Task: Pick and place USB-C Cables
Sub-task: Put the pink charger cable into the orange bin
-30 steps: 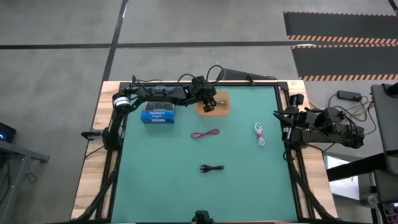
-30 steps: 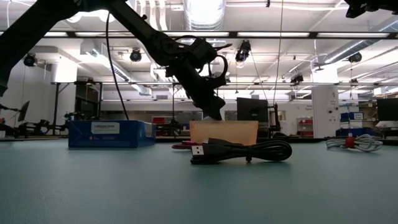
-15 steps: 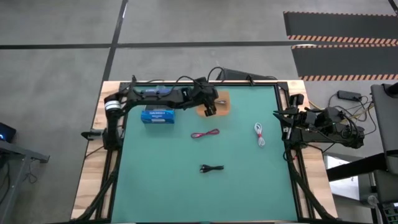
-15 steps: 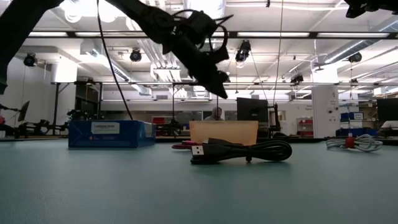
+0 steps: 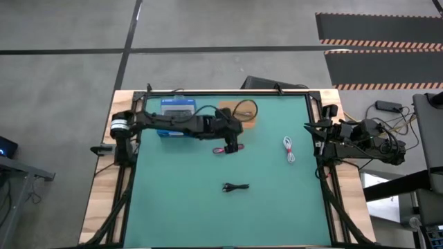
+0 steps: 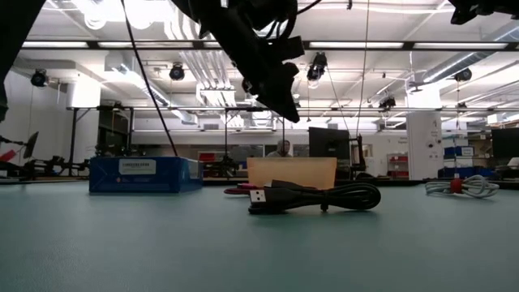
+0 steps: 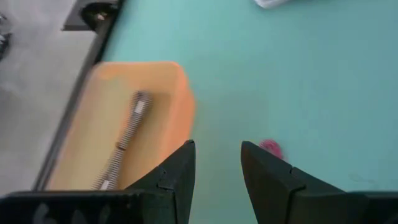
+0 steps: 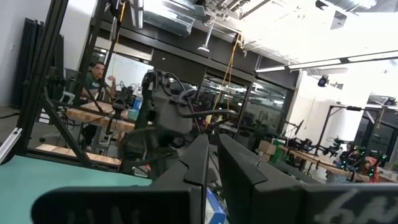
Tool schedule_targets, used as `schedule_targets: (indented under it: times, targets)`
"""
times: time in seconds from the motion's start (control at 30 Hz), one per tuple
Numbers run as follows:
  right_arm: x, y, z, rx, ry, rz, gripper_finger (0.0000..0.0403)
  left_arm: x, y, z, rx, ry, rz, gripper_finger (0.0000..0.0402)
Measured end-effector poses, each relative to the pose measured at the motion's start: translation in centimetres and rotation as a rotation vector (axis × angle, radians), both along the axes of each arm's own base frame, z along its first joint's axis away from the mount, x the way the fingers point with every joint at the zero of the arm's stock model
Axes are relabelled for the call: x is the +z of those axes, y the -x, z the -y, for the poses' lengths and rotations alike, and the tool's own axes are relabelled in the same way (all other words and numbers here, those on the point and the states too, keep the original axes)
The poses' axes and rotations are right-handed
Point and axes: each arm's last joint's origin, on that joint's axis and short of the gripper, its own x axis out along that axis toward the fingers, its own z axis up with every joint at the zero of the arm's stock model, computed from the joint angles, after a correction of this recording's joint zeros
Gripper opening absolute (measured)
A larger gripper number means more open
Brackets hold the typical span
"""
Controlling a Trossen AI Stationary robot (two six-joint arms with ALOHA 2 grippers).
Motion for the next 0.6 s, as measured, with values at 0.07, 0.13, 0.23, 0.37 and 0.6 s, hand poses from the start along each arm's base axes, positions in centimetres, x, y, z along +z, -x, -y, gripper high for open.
schedule_targets:
  times: [0.07,0.13,0.23,0.37,0.6]
  targets:
    - [0.0,0.0,0.0,0.000,-0.001,0.000,0.0027,-0.5,0.1,1.1,-0.025,0.004,-0.030,0.0114]
    - [0.0,0.0,0.0,0.001,-0.002,0.000,0.0027,-0.9,0.2,2.1,-0.038,0.016,-0.046,0.0114]
    - [0.0,0.0,0.0,0.001,-0.002,0.000,0.0027,-1.7,0.4,3.1,-0.045,0.031,-0.059,0.0114]
    - [0.0,0.0,0.0,0.001,-0.002,0.001,0.0027,-3.3,1.1,3.2,0.005,0.081,-0.086,0.0114]
    - [0.0,0.0,0.0,0.000,-0.001,0.000,0.0027,-6.4,2.2,2.5,0.091,0.154,-0.086,0.0114]
